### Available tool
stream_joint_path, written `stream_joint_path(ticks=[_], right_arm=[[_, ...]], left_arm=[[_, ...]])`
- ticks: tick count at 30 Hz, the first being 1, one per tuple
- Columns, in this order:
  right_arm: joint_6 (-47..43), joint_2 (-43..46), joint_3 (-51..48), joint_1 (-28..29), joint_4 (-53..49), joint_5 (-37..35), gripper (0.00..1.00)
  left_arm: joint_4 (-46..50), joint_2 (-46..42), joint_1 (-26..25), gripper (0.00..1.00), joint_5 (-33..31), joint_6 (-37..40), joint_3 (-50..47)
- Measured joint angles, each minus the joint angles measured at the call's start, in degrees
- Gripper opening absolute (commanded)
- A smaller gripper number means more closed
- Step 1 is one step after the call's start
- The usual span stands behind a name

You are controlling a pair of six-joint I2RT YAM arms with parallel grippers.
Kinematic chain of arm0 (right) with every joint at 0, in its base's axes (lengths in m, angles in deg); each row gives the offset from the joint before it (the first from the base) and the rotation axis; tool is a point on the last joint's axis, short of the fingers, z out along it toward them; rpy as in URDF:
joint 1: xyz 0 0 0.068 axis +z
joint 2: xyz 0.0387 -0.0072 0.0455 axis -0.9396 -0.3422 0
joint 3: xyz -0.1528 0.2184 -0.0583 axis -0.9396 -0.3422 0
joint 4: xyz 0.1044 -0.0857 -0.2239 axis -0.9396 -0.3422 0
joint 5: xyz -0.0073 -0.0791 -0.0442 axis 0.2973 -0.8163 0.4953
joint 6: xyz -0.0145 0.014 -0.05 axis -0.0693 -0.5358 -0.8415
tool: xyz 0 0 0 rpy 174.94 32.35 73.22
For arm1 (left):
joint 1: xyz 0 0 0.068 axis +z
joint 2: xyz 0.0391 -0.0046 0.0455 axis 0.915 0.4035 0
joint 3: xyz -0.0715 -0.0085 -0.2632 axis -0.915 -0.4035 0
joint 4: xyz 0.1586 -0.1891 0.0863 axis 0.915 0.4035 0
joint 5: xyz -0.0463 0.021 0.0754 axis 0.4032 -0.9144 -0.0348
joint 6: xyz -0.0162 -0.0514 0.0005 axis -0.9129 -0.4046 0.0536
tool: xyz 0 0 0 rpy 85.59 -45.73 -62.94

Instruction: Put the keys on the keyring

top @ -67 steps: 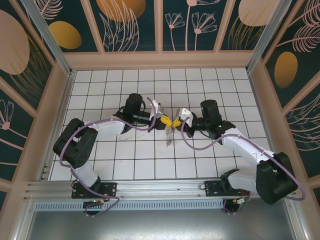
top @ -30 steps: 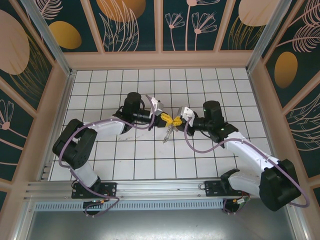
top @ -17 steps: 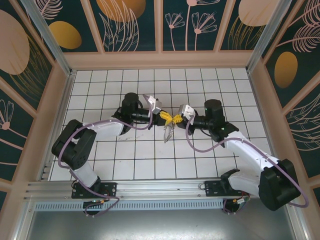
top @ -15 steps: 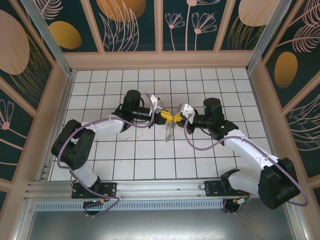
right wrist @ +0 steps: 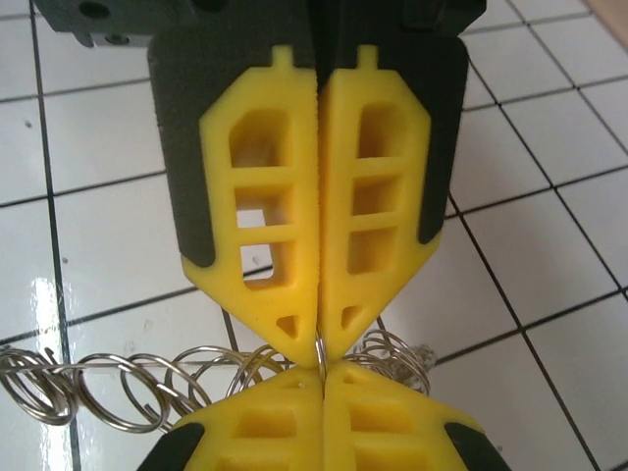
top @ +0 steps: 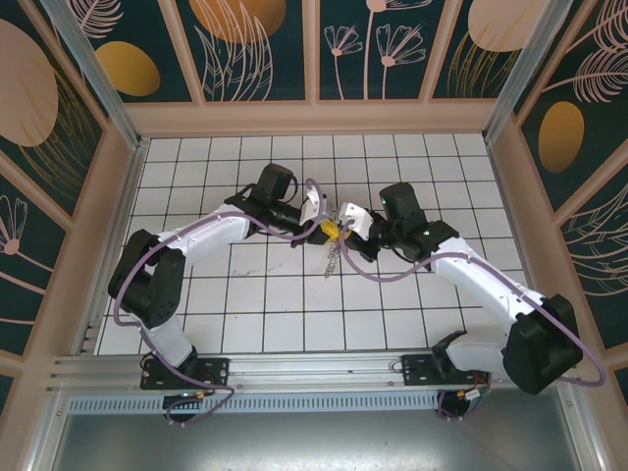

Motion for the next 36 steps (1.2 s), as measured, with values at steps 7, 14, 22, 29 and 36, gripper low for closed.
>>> stream_joint_path(ticks=[7,14,22,29,36], right_arm=[[-0.2,-0.4,1.2,0.6,-2.3,-2.7,0.07],[1.8,8.1,-11.6,-3.3,11.1,6.1,0.16],[5.7,11.2,-16.8,-6.1,23.3,12.7,0.08],[8.9,11.2,-18.9,-7.0,30.1,15.7,0.00],[7.1,8.6,-14.5,-7.1,23.2,14.3,0.00]], left_arm=[[1.1,0.8,0.0,0.00,0.1,1.5,0.9],[-17.1,-3.2,-1.4,0.00,2.2,-10.4,-9.4],[-35.9,-3.9,-1.0,0.00,6.2,-23.7,-13.9],[-45.7,-4.0,-0.7,0.00,6.8,-30.3,-16.7],[-27.7,-4.2,-0.6,0.11,4.7,-17.3,-10.4]])
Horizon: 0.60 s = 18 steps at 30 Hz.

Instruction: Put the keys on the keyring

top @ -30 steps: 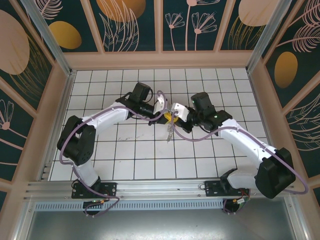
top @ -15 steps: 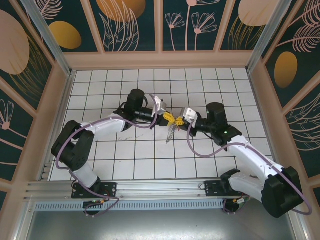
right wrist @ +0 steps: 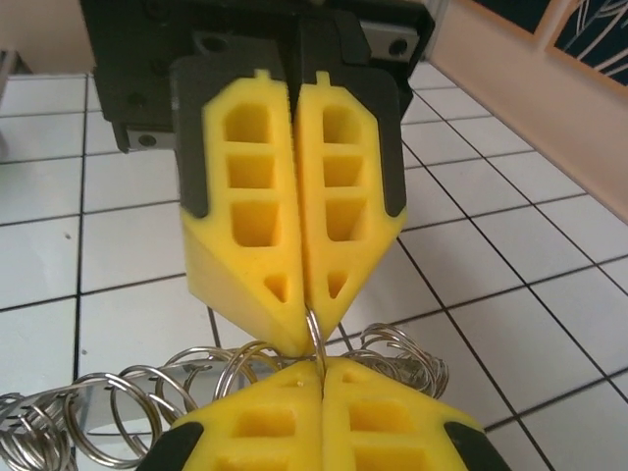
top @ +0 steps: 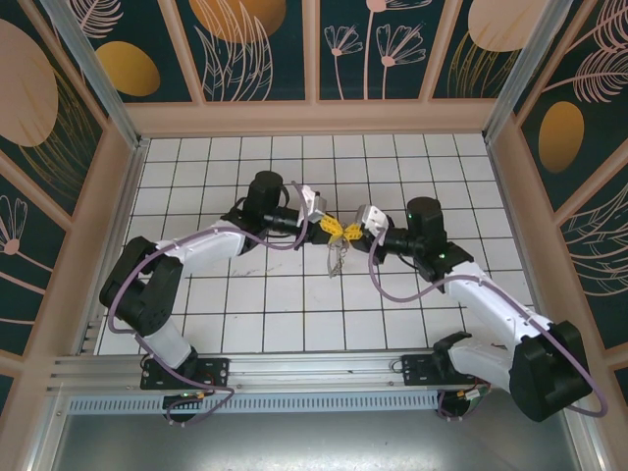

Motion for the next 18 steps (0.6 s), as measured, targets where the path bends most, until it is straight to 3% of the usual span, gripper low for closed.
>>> stream_joint_path(ticks=[7,18], right_arm=[[-4.9,-3.3,7.6,2.0,-12.1,-5.4,0.00],[-7.8,-6.6,13.3,5.4,-23.0,-12.7,0.00]], left_arm=[[19.4,1.9,0.0,0.18,-2.8,13.4,8.5],[33.6,4.9,-0.5,0.17,-5.5,22.7,14.2]])
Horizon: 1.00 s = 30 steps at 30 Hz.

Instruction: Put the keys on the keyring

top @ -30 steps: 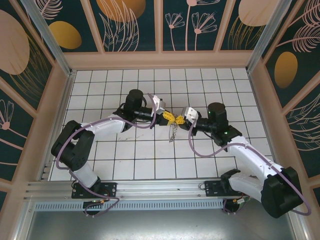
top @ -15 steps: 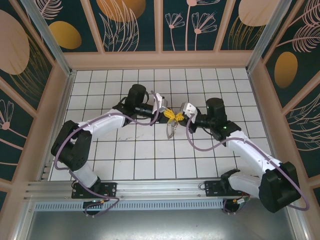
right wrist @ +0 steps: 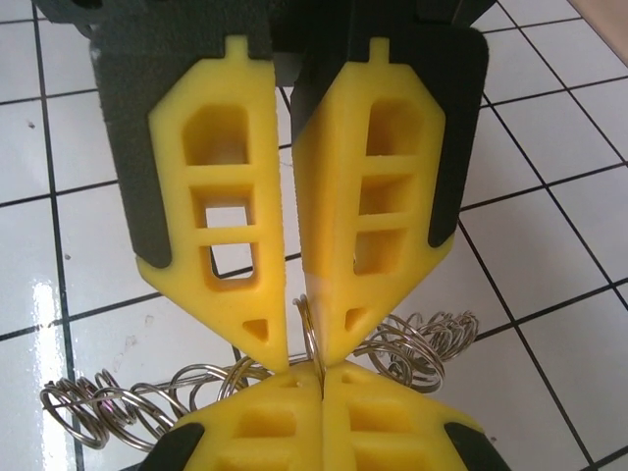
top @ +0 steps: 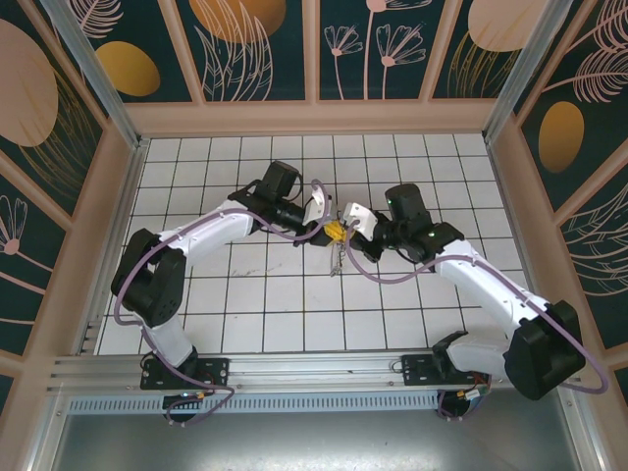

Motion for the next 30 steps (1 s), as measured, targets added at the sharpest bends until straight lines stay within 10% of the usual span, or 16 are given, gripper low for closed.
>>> stream_joint_path(ticks=[4,11,30], right_arm=[[-0.4,-0.7,0.6,1.0,-1.5,-1.0,0.00],[-0.4,-0.5,0.1,1.0,-1.2,-1.2,0.00],[9.8,8.4,-19.5,-6.0,31.9,13.3,0.13]], left_arm=[[2.3,0.1,0.0,0.00,-1.0,1.7,0.3],[1.0,0.0,-0.1,0.00,-1.0,1.2,-0.5],[-42.0,-3.2,0.1,0.00,6.9,-30.4,-16.4]])
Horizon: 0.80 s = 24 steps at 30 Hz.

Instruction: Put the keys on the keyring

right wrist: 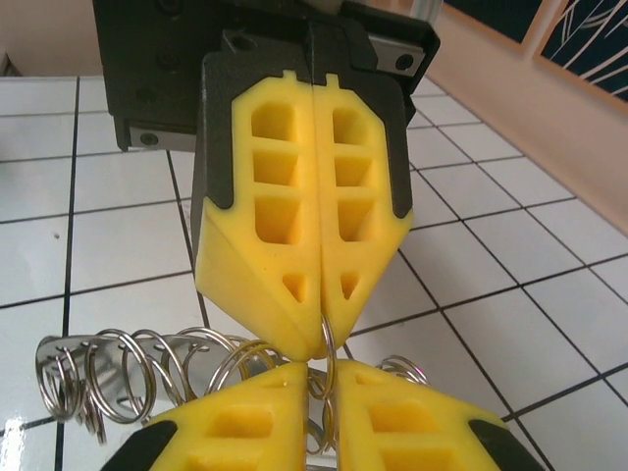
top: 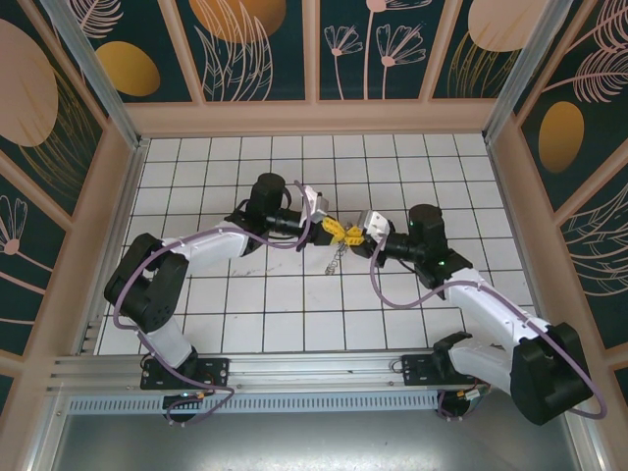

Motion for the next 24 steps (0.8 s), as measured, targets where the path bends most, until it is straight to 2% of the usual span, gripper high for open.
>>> stream_joint_path(ticks=[5,10,12,18,21,24], right_arm=[[2.4,0.3,-0.6,-1.1,3.8,2.0,0.02],[2.4,0.3,-0.1,-1.4,3.3,2.9,0.00],[1.6,0.0,1.5,-1.4,-0.2,2.8,0.00],[-2.3,-0.8,7.3,-0.8,-10.8,-0.2,0.00],[-4.1,-1.7,10.0,0.2,-15.7,-2.8,0.00],[-5.6,-2.8,11.6,1.6,-20.0,-5.6,0.00]], left_arm=[[-4.8,-0.3,0.3,0.00,0.9,-2.9,-0.7],[-4.0,-0.8,0.3,0.00,1.0,-1.4,-0.6],[0.3,-0.9,0.3,0.00,0.9,2.2,0.6],[20.4,0.0,0.3,0.11,-0.9,16.7,9.6],[26.6,1.3,0.2,0.16,-1.5,21.0,12.4],[31.6,2.3,0.1,0.17,-2.4,23.8,13.6]])
